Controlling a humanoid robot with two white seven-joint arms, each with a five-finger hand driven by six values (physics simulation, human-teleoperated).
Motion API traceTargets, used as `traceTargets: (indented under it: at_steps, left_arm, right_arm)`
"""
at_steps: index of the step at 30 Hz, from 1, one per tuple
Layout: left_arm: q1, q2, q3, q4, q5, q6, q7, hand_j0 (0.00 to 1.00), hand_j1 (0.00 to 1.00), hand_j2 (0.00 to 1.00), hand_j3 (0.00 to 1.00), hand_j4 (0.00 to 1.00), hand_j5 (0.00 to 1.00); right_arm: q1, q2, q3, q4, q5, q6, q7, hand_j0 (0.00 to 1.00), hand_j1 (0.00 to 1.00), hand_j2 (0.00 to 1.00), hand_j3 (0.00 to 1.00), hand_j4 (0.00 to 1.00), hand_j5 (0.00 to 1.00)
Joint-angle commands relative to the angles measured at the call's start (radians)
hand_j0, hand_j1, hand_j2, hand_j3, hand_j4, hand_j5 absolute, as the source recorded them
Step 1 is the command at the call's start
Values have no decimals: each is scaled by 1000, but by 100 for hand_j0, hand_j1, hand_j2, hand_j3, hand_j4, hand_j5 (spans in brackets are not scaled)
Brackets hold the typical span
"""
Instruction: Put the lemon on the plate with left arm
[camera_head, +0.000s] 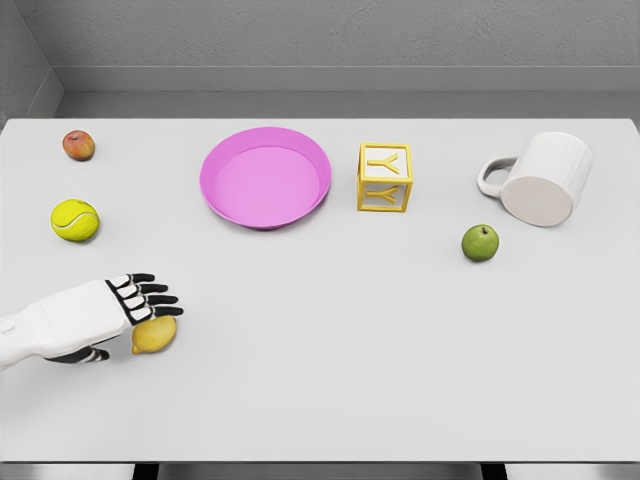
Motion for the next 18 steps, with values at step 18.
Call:
traceTargets:
  at_steps: [18]
  left_arm:
    - [-3, -55, -1, 0, 2, 1, -10, 100, 100, 100, 100, 100, 100]
  right_arm:
    - [0, 0, 0, 0, 1, 0, 0, 100, 100, 100, 100, 100, 100]
